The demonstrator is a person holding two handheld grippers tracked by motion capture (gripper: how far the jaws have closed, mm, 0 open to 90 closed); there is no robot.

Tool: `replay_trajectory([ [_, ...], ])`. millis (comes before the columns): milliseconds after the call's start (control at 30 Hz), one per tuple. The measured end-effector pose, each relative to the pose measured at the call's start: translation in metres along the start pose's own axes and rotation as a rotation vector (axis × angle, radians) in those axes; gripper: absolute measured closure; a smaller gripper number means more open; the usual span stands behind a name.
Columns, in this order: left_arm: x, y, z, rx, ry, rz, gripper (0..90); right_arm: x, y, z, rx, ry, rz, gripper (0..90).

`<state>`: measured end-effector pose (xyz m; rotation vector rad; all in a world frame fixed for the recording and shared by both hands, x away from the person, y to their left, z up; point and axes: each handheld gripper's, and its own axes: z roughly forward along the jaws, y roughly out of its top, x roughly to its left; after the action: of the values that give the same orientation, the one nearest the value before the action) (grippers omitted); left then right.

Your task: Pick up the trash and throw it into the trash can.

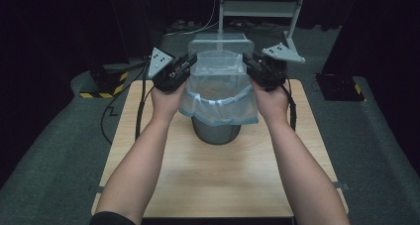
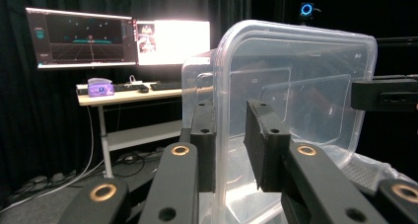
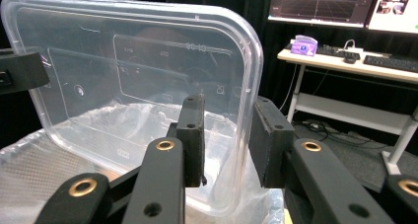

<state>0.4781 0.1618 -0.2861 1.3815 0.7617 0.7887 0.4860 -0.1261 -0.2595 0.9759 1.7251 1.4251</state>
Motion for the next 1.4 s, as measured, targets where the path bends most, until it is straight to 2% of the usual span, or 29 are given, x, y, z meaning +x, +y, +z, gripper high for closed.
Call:
replay_trajectory([
  [200, -0.001, -0.002, -0.002, 0.0, -0.002, 0.0, 73.9, 0.001, -0.001, 0.001, 0.002, -0.003, -0.01, 67.2],
  [267, -0.002, -0.003, -0.001, 0.015, 0.003, 0.023, 71.9, 0.002, -0.001, 0.001, 0.002, -0.016, -0.018, 63.1],
  [333, -0.004, -0.004, -0.001, 0.02, -0.005, 0.022, 57.6, 0.004, -0.001, 0.0, -0.013, -0.049, -0.023, 52.6],
  [367, -0.005, -0.004, -0.002, 0.02, -0.002, 0.033, 51.4, 0.004, -0.001, 0.0, -0.018, -0.042, -0.018, 49.7],
  [433, -0.007, -0.003, -0.004, 0.017, -0.005, 0.03, 47.0, 0.005, -0.002, 0.001, 0.002, -0.031, -0.017, 47.8],
  [467, -0.008, -0.003, -0.005, 0.018, -0.007, 0.022, 46.1, 0.005, -0.003, 0.001, 0.008, -0.027, -0.02, 47.6],
  [567, -0.01, -0.001, -0.008, 0.024, -0.009, 0.041, 45.8, 0.007, -0.007, 0.002, 0.026, -0.02, -0.025, 46.4],
  [667, -0.01, -0.001, -0.011, 0.025, -0.006, 0.041, 45.3, 0.008, -0.01, 0.003, 0.051, -0.019, -0.038, 45.8],
  [733, -0.01, -0.003, -0.016, 0.024, 0.002, 0.028, 45.0, 0.009, -0.012, 0.002, 0.053, -0.011, -0.035, 45.8],
  [833, -0.01, -0.005, -0.02, 0.037, 0.006, 0.034, 44.4, 0.009, -0.016, 0.0, 0.055, -0.005, -0.036, 45.9],
  [967, -0.009, -0.01, -0.031, 0.046, 0.016, 0.04, 43.7, 0.009, -0.022, -0.004, 0.069, -0.003, -0.035, 45.9],
  [1100, -0.008, -0.018, -0.049, 0.058, 0.024, 0.043, 43.4, 0.008, -0.028, -0.013, 0.052, -0.004, -0.044, 45.2],
  [1167, -0.009, -0.023, -0.06, 0.067, 0.03, 0.047, 43.4, 0.006, -0.031, -0.021, 0.037, -0.005, -0.046, 44.3],
  [1200, -0.009, -0.026, -0.066, 0.068, 0.035, 0.033, 43.4, 0.005, -0.032, -0.026, 0.029, -0.002, -0.039, 44.1],
  [1400, -0.012, -0.042, -0.095, 0.103, 0.033, 0.024, 43.0, 0.001, -0.047, -0.056, 0.007, -0.009, -0.043, 43.0],
])
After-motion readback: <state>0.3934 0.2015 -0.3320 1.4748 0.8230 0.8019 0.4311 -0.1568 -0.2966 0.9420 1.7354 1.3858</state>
